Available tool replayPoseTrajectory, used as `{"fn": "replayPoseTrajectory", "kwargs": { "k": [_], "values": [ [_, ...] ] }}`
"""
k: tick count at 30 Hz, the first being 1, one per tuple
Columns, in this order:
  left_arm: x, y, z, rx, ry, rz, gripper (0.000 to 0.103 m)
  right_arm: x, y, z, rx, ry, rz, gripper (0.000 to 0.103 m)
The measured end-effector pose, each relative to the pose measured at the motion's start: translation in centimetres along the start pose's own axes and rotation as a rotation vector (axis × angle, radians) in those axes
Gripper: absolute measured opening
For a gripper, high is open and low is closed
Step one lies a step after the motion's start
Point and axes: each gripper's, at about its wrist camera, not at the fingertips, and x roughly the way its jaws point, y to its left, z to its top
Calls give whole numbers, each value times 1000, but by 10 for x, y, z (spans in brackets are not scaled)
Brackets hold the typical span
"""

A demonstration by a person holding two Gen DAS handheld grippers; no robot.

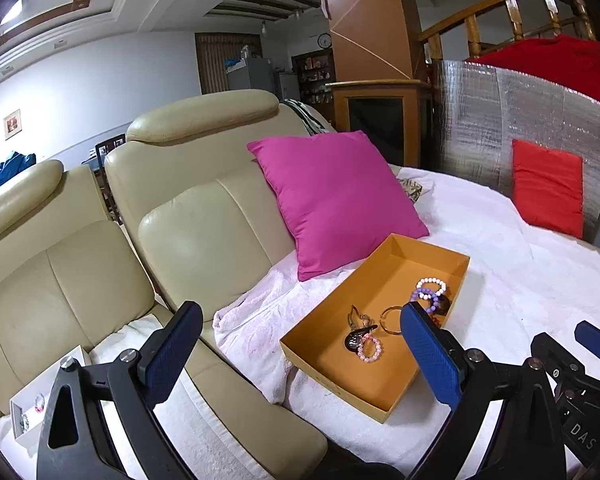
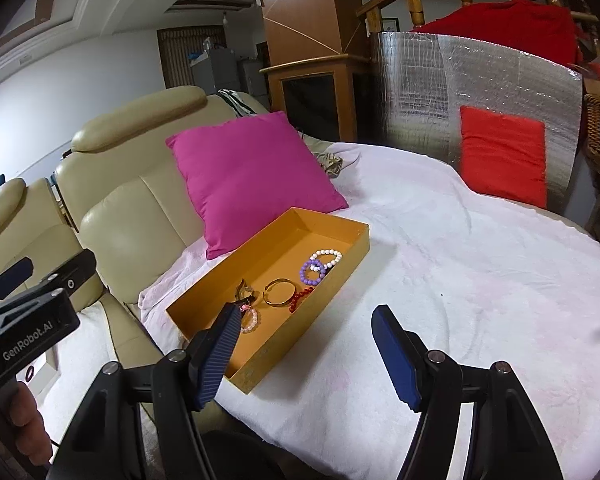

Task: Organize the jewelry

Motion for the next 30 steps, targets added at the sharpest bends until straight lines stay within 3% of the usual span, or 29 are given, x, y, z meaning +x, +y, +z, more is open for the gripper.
{"fn": "replayPoseTrajectory", "kwargs": {
  "k": [15,30],
  "values": [
    [46,6,1,-21,58,32,99,48,7,16,2,23,17,72],
    [47,24,0,-26,66,26,99,52,32,18,5,16,19,72]
  ]
}}
